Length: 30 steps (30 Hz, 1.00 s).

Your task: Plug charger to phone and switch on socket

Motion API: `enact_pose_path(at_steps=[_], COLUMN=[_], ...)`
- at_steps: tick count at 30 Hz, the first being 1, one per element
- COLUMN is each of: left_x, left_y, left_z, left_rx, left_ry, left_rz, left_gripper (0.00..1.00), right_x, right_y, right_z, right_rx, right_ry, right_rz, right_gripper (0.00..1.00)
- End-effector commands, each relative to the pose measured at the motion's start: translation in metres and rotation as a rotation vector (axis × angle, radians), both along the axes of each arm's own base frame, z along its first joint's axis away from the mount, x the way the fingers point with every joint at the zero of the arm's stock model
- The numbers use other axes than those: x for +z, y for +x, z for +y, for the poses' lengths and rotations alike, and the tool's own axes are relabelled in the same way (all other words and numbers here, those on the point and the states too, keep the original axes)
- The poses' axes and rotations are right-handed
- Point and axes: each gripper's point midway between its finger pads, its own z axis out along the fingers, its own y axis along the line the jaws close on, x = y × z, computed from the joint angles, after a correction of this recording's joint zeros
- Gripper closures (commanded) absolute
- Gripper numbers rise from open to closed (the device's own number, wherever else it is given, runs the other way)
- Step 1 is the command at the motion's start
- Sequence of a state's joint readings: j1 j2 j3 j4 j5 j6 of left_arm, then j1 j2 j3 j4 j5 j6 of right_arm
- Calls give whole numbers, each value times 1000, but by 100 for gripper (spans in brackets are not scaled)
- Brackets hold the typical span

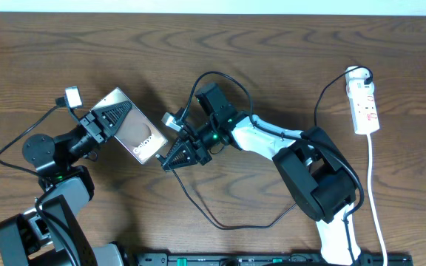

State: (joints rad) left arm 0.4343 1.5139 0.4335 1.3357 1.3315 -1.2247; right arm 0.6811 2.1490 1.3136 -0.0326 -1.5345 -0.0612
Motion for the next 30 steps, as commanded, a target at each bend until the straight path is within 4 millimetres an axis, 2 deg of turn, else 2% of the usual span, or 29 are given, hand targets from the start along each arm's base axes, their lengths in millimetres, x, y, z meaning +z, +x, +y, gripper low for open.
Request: enact_pose_path(at_steps=[1,30], left_x=[10,9], left_y=[2,-2], left_z=[1,-3], left_rx=[8,-22], left_ry=[28,35], left_rz=[-51,-52], left_gripper=[92,93], right_x=[6,8], right_y=[-1,6], right_z=[-1,4], right_rx=[15,-8], right_ry=[8,-28], right_rz=[19,38], right_gripper=[99,99])
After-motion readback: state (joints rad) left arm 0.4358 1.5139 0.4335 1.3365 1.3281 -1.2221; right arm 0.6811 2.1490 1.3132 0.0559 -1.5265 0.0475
